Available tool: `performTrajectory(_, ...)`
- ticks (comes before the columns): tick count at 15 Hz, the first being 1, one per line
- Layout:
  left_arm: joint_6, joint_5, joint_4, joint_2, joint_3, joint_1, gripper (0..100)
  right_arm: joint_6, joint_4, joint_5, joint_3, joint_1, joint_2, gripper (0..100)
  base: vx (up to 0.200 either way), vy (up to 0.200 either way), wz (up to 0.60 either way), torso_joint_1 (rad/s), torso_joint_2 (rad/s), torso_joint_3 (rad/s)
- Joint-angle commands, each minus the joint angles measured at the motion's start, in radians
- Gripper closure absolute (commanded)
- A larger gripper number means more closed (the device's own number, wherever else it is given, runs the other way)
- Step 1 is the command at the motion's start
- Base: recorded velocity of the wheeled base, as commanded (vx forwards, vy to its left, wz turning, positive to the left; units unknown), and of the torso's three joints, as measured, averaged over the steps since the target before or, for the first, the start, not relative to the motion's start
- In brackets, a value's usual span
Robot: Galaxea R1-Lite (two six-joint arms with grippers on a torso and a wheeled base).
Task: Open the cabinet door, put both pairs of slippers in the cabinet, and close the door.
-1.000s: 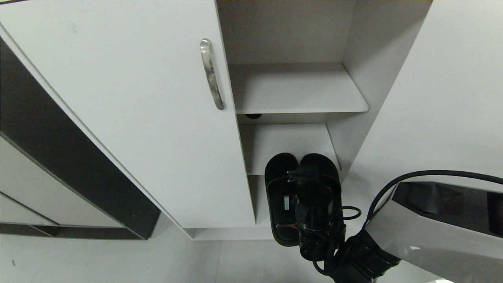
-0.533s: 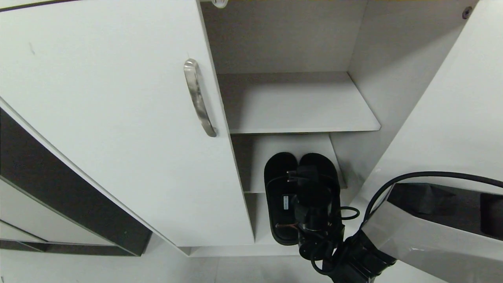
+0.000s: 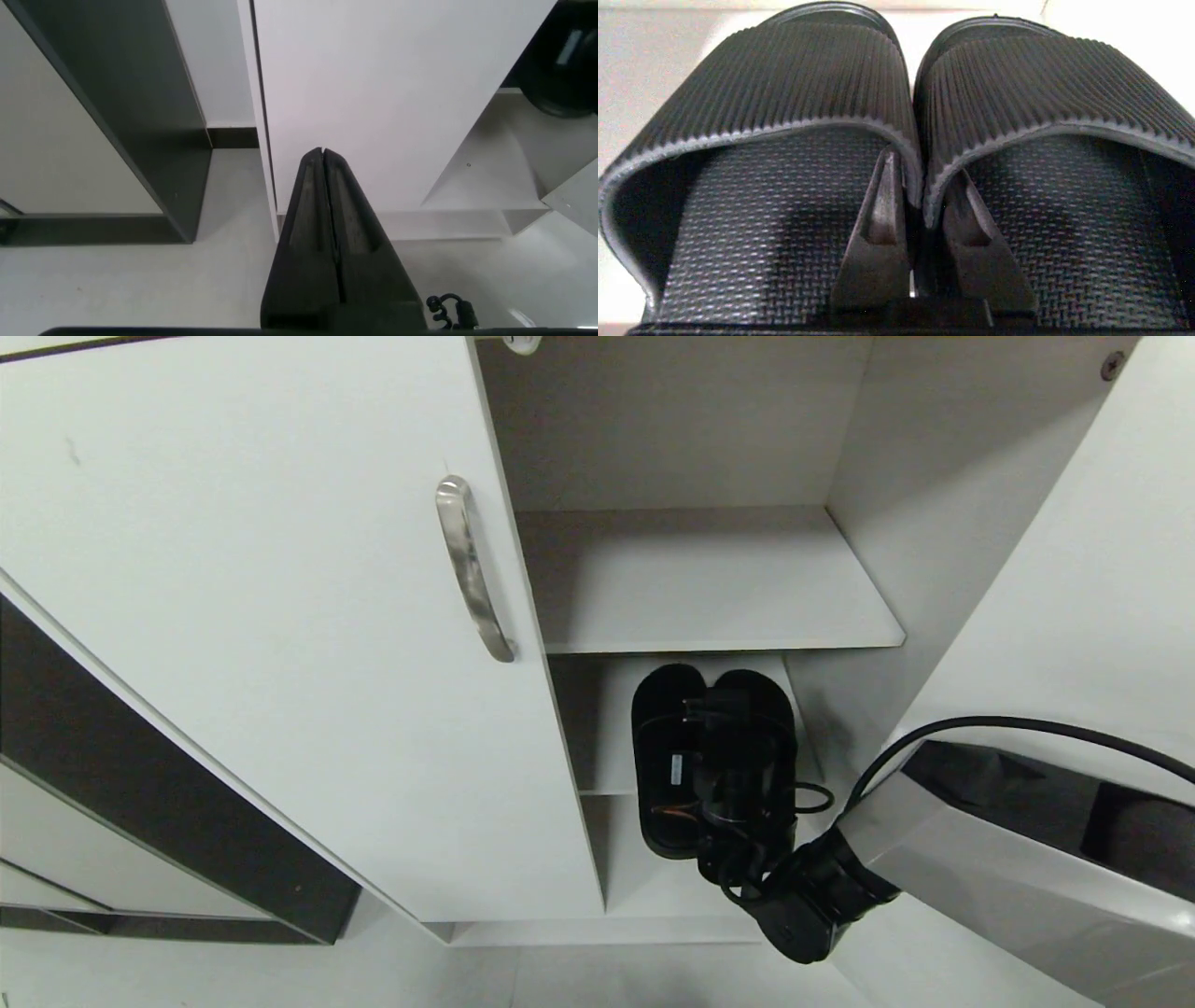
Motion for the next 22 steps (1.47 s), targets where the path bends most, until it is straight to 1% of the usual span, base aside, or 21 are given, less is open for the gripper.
performTrajectory(1,0.0,0.0,0.0,0.001,0.0,0.001,100,0.0,0.046,0.003,-0.09,-0.026,0.035,100,0.0,0.0,0.0,0.0,0.0,0.0)
performTrajectory(3,0.0,0.0,0.0,0.001,0.0,0.001,100,0.0,0.1,0.003,-0.196,-0.049,0.067,100,0.0,0.0,0.0,0.0,0.0,0.0)
performTrajectory(6,0.0,0.0,0.0,0.001,0.0,0.001,100,-0.002,0.169,0.024,-0.276,-0.055,0.083,100,0.0,0.0,0.0,0.0,0.0,0.0)
performTrajectory(9,0.0,0.0,0.0,0.001,0.0,0.001,100,-0.002,0.206,0.024,-0.349,-0.08,0.115,100,0.0,0.0,0.0,0.0,0.0,0.0)
performTrajectory(12,0.0,0.0,0.0,0.001,0.0,0.001,100,-0.002,0.215,0.024,-0.381,-0.097,0.143,100,0.0,0.0,0.0,0.0,0.0,0.0)
performTrajectory(18,0.001,0.0,0.0,0.001,0.0,0.001,100,-0.002,0.226,0.041,-0.398,-0.101,0.152,100,0.0,0.0,0.0,0.0,0.0,0.0)
performTrajectory(19,0.001,0.0,0.0,0.001,0.0,0.001,100,-0.002,0.226,0.041,-0.398,-0.101,0.153,0,0.0,0.0,0.0,0.0,0.0,0.0)
performTrajectory(22,0.0,0.0,0.0,0.001,0.0,0.001,100,-0.003,0.226,0.041,-0.38,-0.101,0.152,0,0.0,0.0,0.0,0.0,0.0,0.0)
